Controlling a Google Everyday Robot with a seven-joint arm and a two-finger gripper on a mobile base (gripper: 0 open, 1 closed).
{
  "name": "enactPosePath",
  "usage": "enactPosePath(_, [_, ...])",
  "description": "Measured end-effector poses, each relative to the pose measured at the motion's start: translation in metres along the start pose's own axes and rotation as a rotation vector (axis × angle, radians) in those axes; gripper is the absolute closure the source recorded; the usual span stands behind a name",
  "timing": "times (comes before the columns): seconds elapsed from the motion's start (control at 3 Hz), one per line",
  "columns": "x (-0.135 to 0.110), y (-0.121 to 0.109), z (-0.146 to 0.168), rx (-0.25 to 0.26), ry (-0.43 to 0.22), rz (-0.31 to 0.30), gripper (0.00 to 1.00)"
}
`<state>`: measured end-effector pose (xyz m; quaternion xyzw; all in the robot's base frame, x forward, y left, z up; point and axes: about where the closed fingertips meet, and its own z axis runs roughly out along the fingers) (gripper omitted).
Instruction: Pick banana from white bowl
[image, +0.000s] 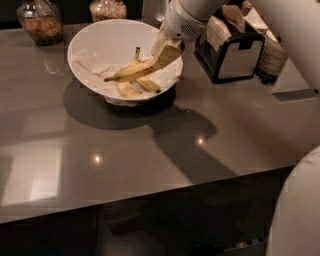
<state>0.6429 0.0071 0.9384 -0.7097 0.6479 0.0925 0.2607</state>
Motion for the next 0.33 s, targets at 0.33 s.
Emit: enactPosePath(0.33, [0.0028,0.0219,-0.0429,0.028,-0.071,-0.003,1.00])
